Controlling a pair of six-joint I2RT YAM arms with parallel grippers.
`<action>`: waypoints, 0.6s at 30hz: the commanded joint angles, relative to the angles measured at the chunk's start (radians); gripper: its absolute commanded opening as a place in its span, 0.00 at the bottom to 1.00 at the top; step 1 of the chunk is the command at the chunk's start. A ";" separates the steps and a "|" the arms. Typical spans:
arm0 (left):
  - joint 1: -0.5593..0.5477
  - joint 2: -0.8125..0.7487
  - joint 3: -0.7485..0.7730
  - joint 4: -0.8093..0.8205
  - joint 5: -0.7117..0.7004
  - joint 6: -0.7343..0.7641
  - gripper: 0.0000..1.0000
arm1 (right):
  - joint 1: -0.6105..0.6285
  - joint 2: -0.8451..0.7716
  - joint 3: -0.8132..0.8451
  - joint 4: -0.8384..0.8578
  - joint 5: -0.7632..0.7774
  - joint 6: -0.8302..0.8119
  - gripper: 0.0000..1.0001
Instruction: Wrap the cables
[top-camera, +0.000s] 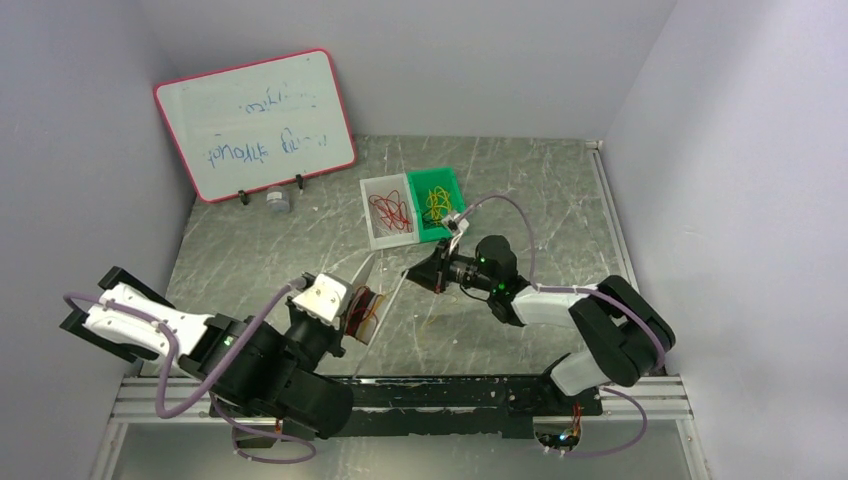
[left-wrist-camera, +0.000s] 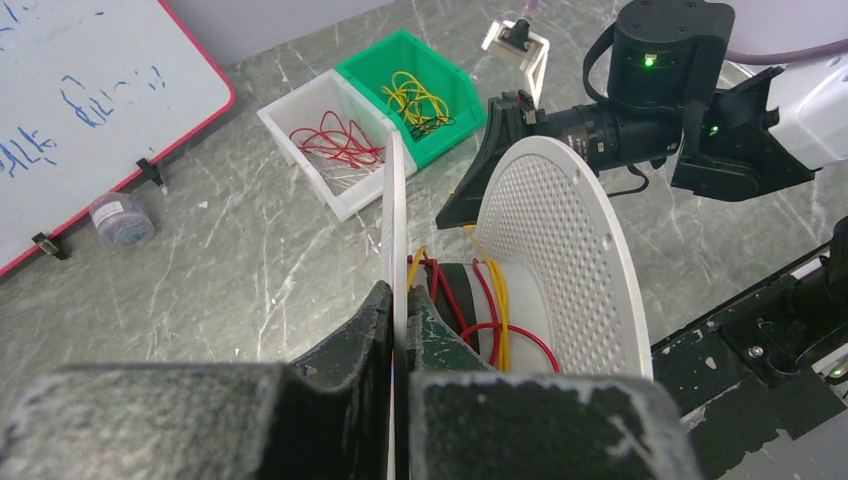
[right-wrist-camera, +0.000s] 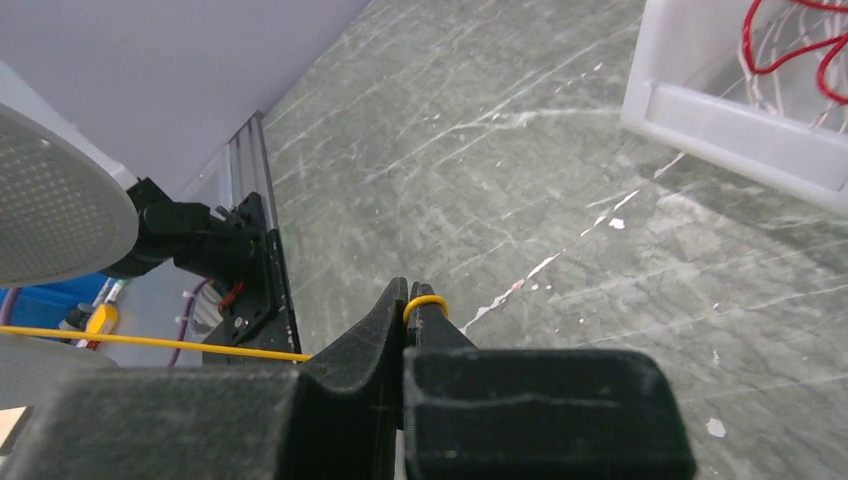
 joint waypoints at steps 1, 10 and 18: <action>-0.035 0.024 0.089 0.067 -0.214 -0.065 0.07 | -0.006 0.091 -0.063 -0.125 0.199 -0.073 0.00; -0.012 0.088 0.088 0.066 -0.208 -0.131 0.07 | 0.018 0.105 -0.079 -0.111 0.213 -0.062 0.00; 0.055 0.216 0.086 0.067 -0.179 -0.154 0.07 | 0.033 0.111 -0.065 -0.127 0.224 -0.064 0.00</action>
